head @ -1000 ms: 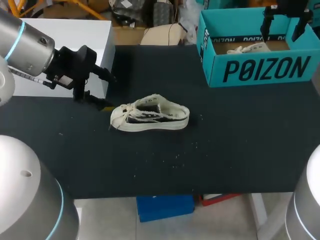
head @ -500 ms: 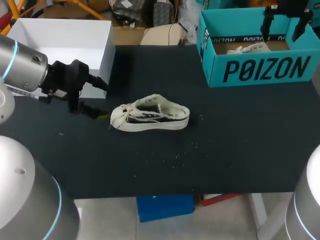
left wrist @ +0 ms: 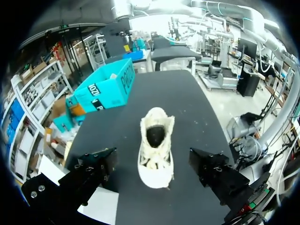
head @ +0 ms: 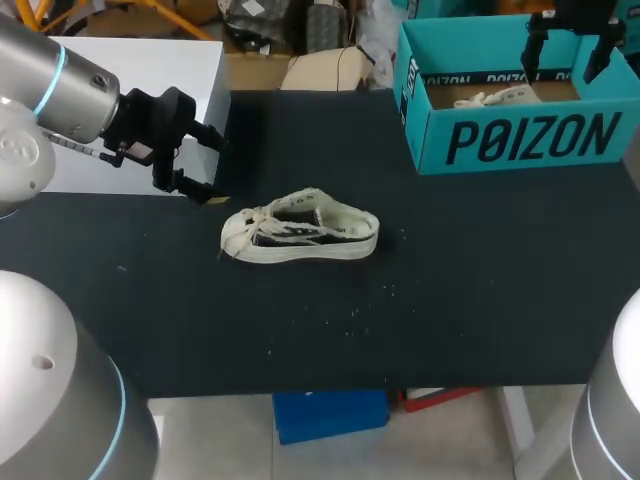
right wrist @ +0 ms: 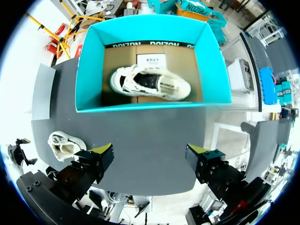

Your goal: Take the shoe out of the shoebox, open the shoe tongue, remove and reinsert the insole, then place the shoe into the shoebox

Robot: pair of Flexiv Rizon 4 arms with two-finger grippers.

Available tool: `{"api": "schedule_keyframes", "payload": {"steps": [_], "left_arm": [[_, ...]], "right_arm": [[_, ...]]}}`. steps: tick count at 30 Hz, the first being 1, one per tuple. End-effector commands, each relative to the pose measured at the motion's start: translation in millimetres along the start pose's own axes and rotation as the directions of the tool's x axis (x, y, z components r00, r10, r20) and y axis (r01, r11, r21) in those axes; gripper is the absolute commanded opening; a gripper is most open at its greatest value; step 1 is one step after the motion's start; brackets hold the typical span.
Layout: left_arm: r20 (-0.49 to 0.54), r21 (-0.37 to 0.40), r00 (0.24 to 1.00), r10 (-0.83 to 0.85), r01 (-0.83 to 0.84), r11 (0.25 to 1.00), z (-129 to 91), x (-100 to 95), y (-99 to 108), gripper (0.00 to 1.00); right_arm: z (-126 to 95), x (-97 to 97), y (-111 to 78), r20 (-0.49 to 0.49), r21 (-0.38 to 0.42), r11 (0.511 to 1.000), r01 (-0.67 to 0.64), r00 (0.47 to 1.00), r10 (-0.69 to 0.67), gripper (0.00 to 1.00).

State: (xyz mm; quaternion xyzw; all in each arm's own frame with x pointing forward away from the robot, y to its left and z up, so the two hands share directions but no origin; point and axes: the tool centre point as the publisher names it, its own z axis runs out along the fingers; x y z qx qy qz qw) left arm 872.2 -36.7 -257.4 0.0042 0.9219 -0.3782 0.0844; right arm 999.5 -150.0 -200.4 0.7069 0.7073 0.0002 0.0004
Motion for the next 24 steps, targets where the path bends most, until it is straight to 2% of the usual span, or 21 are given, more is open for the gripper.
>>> {"api": "schedule_keyframes", "payload": {"steps": [1, 2, 4, 9, 20, 22, 24], "left_arm": [[-0.011, 0.01, 1.0, 0.001, -0.001, 1.0, 8.2, -9.7, 0.8, 1.0], [-0.014, 0.033, 1.0, 0.019, -0.018, 0.999, 8.8, -10.4, 1.3, 1.0], [-0.018, 0.019, 0.999, 0.029, -0.028, 0.999, 9.1, -10.5, 2.4, 1.0], [-0.053, 0.047, 0.997, 0.062, -0.06, 0.997, 10.6, -9.5, 4.8, 1.0], [-0.08, 0.027, 0.996, 0.049, -0.047, 0.999, 8.8, -6.3, 6.9, 1.0], [-0.08, 0.027, 0.996, 0.049, -0.047, 0.999, 8.8, -6.3, 6.9, 1.0], [-0.08, 0.027, 0.996, 0.049, -0.047, 0.999, 8.8, -6.3, 6.9, 1.0]], "right_arm": [[-0.1, 0.0, 0.1, 0.0, 0.0, 1.0, 0.0, 1.0, 0.0, 1.0], [-0.1, 0.0, 0.1, 0.0, 0.0, 1.0, 0.0, 1.0, 0.0, 1.0], [-0.1, 0.0, 0.1, 0.0, 0.0, 1.0, 0.0, 1.0, 0.0, 1.0], [-0.1, 0.0, 0.1, 0.0, 0.0, 1.0, 0.0, 1.0, 0.0, 1.0], [-0.1, 0.0, 0.1, 0.0, 0.0, 1.0, 0.0, 1.0, 0.0, 1.0], [-12.1, 32.7, -2.4, 0.084, -0.041, 0.984, 0.173, 0.982, -0.17, 1.0], [-20.7, 75.2, -20.6, 0.132, -0.09, 0.922, 0.376, 0.922, -0.364, 1.0]]}}
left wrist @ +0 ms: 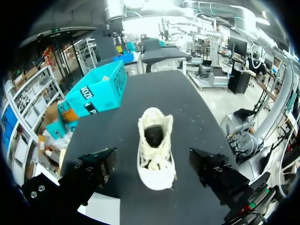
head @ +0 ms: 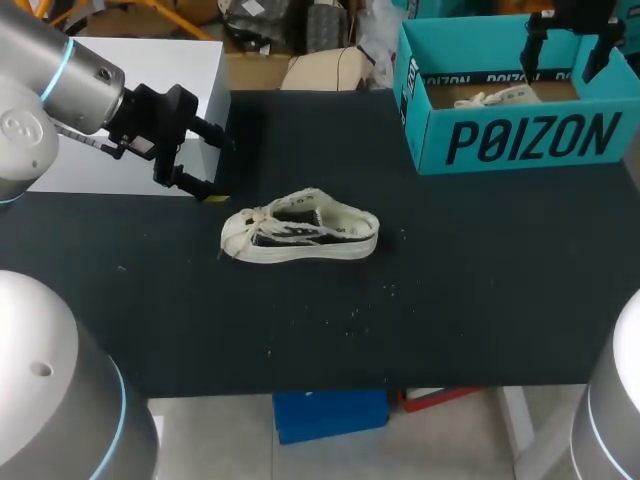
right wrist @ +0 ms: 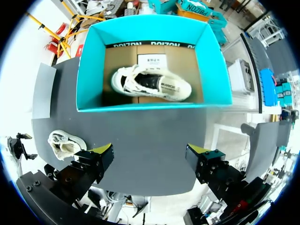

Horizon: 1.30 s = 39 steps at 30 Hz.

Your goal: Take the shoe out of the shoebox, open the shoe tongue, remove and reinsert the insole, then place the shoe into the shoebox

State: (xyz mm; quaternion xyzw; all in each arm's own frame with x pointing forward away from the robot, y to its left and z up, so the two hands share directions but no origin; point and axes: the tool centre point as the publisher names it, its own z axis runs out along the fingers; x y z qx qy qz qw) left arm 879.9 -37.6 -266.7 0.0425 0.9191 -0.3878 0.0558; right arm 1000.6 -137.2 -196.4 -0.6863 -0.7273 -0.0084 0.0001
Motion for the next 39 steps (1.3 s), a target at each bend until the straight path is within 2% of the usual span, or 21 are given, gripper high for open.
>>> {"api": "schedule_keyframes", "payload": {"steps": [1, 3, 5, 6, 17, 18, 19, 20, 21, 22, 37, 39], "left_arm": [[0.001, -0.001, 1.0, 0.001, -0.001, 1.0, 0.4, -0.2, 0.5, 1.0], [0.001, -0.001, 1.0, 0.001, -0.001, 1.0, 0.4, -0.2, 0.5, 1.0], [0.001, -0.001, 1.0, 0.001, -0.001, 1.0, 0.4, -0.2, 0.5, 1.0], [0.001, -0.001, 1.0, 0.001, -0.001, 1.0, 0.4, -0.2, 0.5, 1.0], [0.001, -0.001, 1.0, 0.001, -0.001, 1.0, 0.4, -0.2, 0.5, 1.0], [0.001, -0.001, 1.0, 0.001, -0.001, 1.0, 0.4, -0.2, 0.5, 1.0], [0.001, -0.001, 1.0, 0.001, -0.001, 1.0, 0.4, -0.2, 0.5, 1.0], [0.001, -0.001, 1.0, 0.001, -0.001, 1.0, 0.4, -0.2, 0.5, 1.0], [0.001, -0.001, 1.0, 0.001, -0.001, 1.0, 0.4, -0.2, 0.5, 1.0], [0.001, -0.001, 1.0, 0.001, -0.001, 1.0, 0.4, -0.2, 0.5, 1.0], [0.001, -0.001, 1.0, 0.001, -0.001, 1.0, 0.4, -0.2, 0.5, 1.0], [0.001, -0.001, 1.0, 0.001, -0.001, 1.0, 0.4, -0.2, 0.5, 1.0]], "right_arm": [[-18.3, 86.1, -30.1, 0.149, -0.098, 0.901, 0.423, 0.901, -0.408, 1.0], [-17.8, 132.7, -65.3, 0.141, -0.12, 0.78, 0.614, 0.789, -0.599, 1.0], [-14.6, 173.6, -109.4, 0.144, -0.158, 0.579, 0.8, 0.599, -0.788, 1.0], [-10.4, 190.1, -134.0, 0.142, -0.129, 0.478, 0.869, 0.493, -0.858, 1.0], [-10.4, 190.1, -134.0, 0.142, -0.129, 0.478, 0.869, 0.493, -0.858, 1.0], [-12.5, 222.9, -137.1, 0.059, -0.172, 0.347, 0.922, 0.361, -0.931, 1.0], [-12.0, 247.2, -139.5, 0.05, -0.145, 0.227, 0.963, 0.236, -0.97, 1.0], [-9.9, 268.8, -144.5, 0.044, -0.099, 0.075, 0.992, 0.08, -0.996, 1.0], [-7.8, 282.5, -148.6, 0.022, -0.102, -0.025, 0.994, -0.022, -1.0, 1.0], [-5.5, 300.2, -156.4, -0.013, -0.187, -0.164, 0.969, -0.169, -0.985, 1.0], [-5.5, 300.2, -156.4, -0.013, -0.187, -0.164, 0.969, -0.169, -0.985, 1.0], [8.7, 295.2, -151.4, -0.024, -0.208, -0.143, 0.968, -0.151, -0.988, 1.0]]}}
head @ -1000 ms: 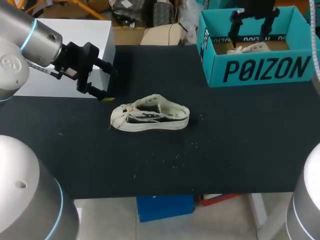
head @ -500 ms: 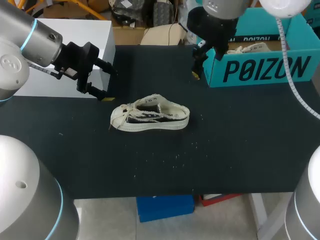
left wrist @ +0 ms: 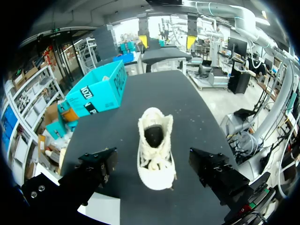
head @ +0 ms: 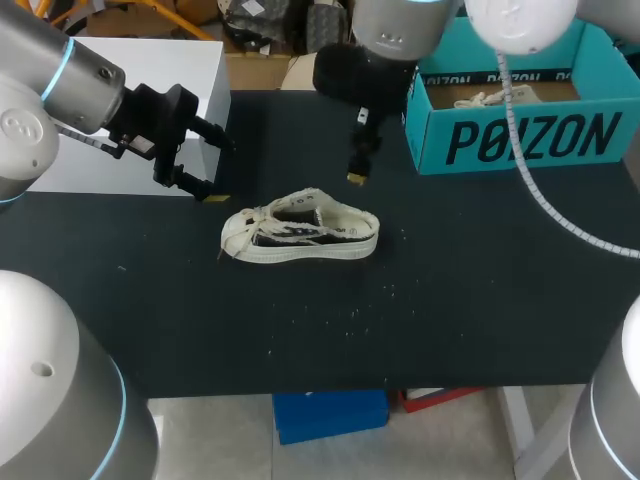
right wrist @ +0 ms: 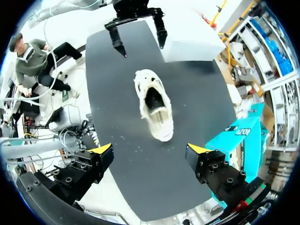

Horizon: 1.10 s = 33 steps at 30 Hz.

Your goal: Take the shoe out of the shoebox, open the shoe tongue, remove and reinsert the insole, then place the shoe into the shoebox

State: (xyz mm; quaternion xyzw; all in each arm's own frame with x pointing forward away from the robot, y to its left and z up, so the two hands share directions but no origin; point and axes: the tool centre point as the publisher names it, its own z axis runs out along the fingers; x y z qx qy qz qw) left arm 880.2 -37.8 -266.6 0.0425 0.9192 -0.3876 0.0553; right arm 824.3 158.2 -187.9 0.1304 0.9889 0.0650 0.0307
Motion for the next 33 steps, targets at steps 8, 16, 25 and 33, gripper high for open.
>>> {"api": "schedule_keyframes", "payload": {"steps": [8, 16, 25, 33], "left_arm": [[0.001, -0.001, 1.0, 0.002, -0.001, 1.0, 0.4, 0.1, 0.6, 1.0], [0.001, -0.001, 1.0, 0.002, -0.001, 1.0, 0.4, 0.1, 0.6, 1.0], [0.001, -0.001, 1.0, 0.002, -0.001, 1.0, 0.4, 0.1, 0.6, 1.0], [0.001, -0.001, 1.0, 0.002, -0.001, 1.0, 0.4, 0.1, 0.6, 1.0]], "right_arm": [[45.4, -38.9, -6.4, 0.068, -0.215, 0.861, 0.46, 0.887, -0.457, 1.0], [45.4, -38.9, -6.4, 0.068, -0.215, 0.861, 0.46, 0.887, -0.457, 1.0], [69.8, -45.6, -13.9, 0.018, -0.333, 0.9, 0.281, 0.956, -0.292, 1.0], [92.9, -45.3, -25.8, 0.019, -0.409, 0.897, 0.169, 0.984, -0.176, 1.0]]}}
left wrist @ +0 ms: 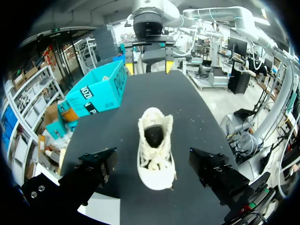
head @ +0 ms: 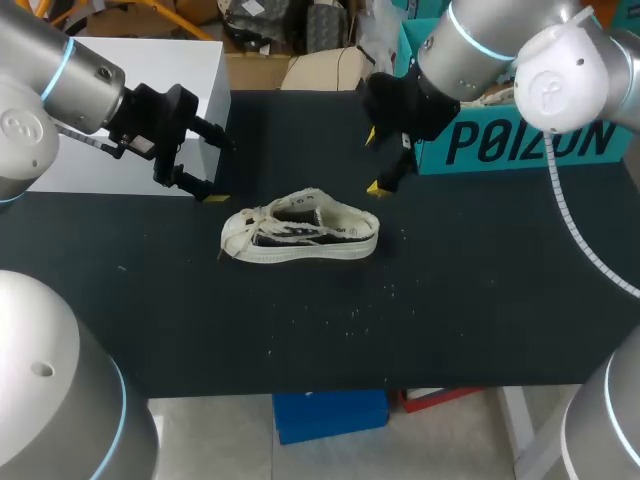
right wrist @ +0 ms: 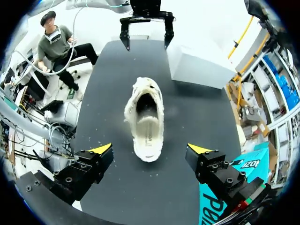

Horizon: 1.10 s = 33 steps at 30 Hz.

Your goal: Take the shoe out of the shoebox, open the shoe tongue, remove and reinsert the insole, then place the shoe into the shoebox

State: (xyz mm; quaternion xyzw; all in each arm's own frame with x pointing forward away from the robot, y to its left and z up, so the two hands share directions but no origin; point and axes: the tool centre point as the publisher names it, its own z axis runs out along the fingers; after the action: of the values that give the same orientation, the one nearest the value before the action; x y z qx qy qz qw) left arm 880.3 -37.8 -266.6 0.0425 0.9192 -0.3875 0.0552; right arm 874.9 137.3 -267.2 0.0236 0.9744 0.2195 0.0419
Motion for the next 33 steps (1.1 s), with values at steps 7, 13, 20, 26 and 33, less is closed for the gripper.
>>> {"api": "schedule_keyframes", "payload": {"steps": [7, 13, 20, 26, 33], "left_arm": [[0.002, -0.001, 1.0, 0.002, -0.002, 1.0, 0.4, 0.2, 0.7, 1.0], [0.002, -0.001, 1.0, 0.002, -0.002, 1.0, 0.4, 0.2, 0.7, 1.0], [0.002, -0.001, 1.0, 0.002, -0.002, 1.0, 0.4, 0.2, 0.7, 1.0], [0.002, -0.001, 1.0, 0.002, -0.002, 1.0, 0.4, 0.2, 0.7, 1.0], [0.002, -0.001, 1.0, 0.002, -0.002, 1.0, 0.4, 0.2, 0.7, 1.0]], "right_arm": [[28.4, 6.5, -20.1, 0.059, -0.22, 0.974, -0.05, 0.996, 0.064, 1.0], [49.5, 3.4, -24.5, 0.04, -0.289, 0.957, -0.038, 0.998, 0.052, 1.0], [70.8, -2.2, -31.0, 0.018, -0.384, 0.923, -0.023, 0.999, 0.032, 1.0], [80.4, -7.2, -36.8, 0.022, -0.418, 0.908, -0.021, 0.999, 0.034, 1.0], [94.7, -8.1, -44.2, 0.017, -0.445, 0.895, -0.022, 0.999, 0.033, 1.0]]}}
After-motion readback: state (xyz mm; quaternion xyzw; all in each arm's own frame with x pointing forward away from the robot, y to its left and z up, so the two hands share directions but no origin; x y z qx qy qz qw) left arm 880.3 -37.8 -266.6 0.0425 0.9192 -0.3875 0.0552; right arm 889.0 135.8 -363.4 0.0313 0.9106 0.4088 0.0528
